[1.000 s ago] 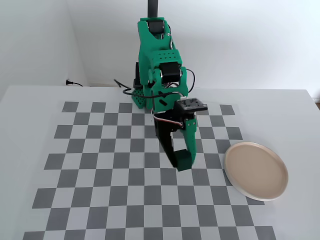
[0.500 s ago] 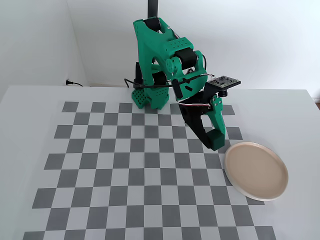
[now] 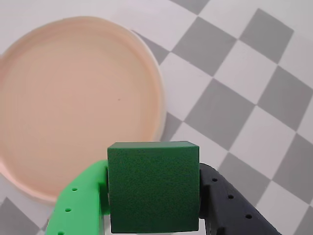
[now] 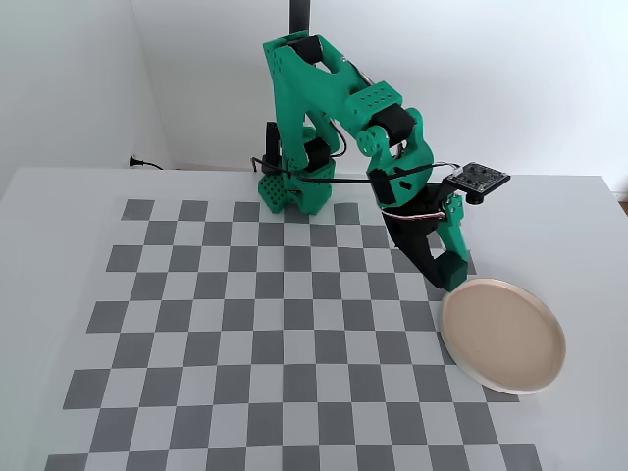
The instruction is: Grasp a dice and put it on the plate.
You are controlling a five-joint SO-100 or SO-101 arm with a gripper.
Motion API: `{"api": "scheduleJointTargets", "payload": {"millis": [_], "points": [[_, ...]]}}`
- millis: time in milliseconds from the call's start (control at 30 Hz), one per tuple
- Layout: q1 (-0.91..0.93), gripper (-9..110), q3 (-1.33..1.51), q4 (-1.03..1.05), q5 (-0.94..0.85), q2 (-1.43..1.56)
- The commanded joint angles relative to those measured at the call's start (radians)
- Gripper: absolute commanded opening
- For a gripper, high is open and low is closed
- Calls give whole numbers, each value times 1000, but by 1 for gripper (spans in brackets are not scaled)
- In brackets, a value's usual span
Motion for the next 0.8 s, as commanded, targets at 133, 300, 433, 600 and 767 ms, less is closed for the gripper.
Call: {"api": "scheduleJointTargets", "payload": {"millis": [133, 300, 433, 600, 767], "points": [[-54, -4, -253, -28, 18, -153], [-89, -4, -385, -28, 34, -279], [-121, -4, -479, -25, 46, -377], [-156, -4, -594, -25, 60, -497], [-175, -4, -693, -23, 69, -607]]}}
